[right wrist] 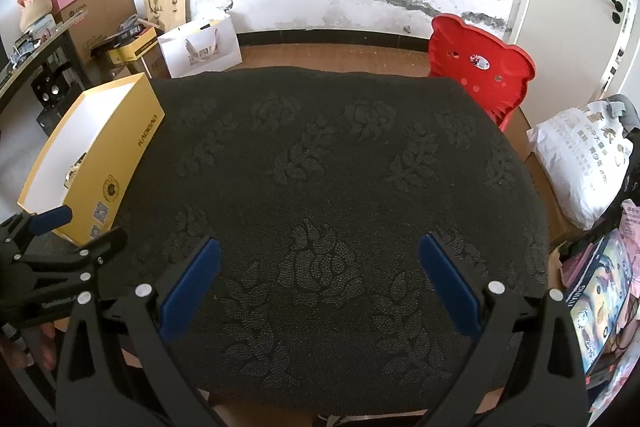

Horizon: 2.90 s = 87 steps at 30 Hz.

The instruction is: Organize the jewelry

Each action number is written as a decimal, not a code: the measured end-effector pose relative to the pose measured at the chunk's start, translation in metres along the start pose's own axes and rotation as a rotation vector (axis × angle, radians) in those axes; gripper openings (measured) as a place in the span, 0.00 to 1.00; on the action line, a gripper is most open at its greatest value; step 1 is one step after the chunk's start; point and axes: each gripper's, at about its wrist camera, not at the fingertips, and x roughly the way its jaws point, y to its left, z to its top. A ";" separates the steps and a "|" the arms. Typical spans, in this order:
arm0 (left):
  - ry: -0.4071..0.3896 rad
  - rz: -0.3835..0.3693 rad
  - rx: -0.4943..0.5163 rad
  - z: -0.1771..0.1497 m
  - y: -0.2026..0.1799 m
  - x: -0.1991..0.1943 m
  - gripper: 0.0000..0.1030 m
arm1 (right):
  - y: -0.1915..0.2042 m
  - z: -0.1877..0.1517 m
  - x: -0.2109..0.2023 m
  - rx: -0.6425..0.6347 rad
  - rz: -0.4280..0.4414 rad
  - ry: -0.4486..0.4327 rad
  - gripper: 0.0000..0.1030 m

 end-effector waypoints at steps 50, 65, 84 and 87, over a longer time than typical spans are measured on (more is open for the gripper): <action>-0.012 -0.013 -0.007 0.002 0.011 0.001 0.94 | 0.005 -0.005 0.001 -0.008 -0.026 0.004 0.93; -0.004 -0.007 0.006 0.002 0.011 0.003 0.94 | 0.001 -0.002 -0.001 -0.004 -0.029 0.002 0.93; -0.022 -0.027 0.028 0.002 0.009 -0.001 0.94 | 0.001 -0.002 -0.006 -0.008 -0.037 -0.004 0.93; -0.022 -0.023 0.030 0.002 0.008 -0.002 0.94 | 0.000 -0.001 -0.009 -0.008 -0.040 -0.008 0.93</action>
